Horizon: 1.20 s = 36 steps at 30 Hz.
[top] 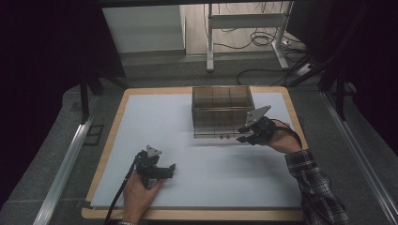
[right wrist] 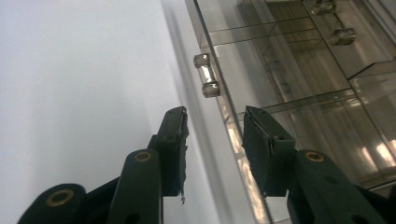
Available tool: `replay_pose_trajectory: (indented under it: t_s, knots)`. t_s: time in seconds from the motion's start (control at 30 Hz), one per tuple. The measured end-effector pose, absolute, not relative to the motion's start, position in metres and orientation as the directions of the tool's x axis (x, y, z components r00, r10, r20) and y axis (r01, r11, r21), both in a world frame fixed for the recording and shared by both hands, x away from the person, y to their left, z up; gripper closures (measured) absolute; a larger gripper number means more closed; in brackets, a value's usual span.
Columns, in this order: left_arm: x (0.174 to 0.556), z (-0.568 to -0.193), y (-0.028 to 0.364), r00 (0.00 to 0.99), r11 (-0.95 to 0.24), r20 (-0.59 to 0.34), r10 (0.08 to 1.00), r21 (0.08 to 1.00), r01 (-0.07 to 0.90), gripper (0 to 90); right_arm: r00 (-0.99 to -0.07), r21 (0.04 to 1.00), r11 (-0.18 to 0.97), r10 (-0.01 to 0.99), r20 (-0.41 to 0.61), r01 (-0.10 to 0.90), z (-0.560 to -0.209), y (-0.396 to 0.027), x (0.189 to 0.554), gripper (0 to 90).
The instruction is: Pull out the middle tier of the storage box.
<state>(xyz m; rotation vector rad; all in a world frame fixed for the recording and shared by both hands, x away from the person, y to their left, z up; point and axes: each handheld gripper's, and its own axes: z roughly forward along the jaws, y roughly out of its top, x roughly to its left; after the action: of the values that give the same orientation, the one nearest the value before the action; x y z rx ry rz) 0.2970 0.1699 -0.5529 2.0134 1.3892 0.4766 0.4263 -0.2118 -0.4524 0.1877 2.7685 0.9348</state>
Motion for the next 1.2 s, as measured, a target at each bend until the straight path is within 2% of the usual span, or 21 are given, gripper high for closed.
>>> replay_pose_trajectory:
  t_s: [0.9, 1.2]
  knots:
    - [0.297, -0.553, 0.169, 0.373, -0.234, -0.062, 0.926, 0.681, 0.694, 0.0, -0.935, 0.677, 0.722, 0.324, -0.145, 0.145, -0.474, -0.220, 0.385, 44.1]
    - [0.297, -0.553, 0.170, 0.373, -0.234, -0.062, 0.926, 0.681, 0.694, 0.0, -0.925, 0.677, 0.716, 0.354, -0.140, 0.171, -0.482, -0.223, 0.376, 31.4]
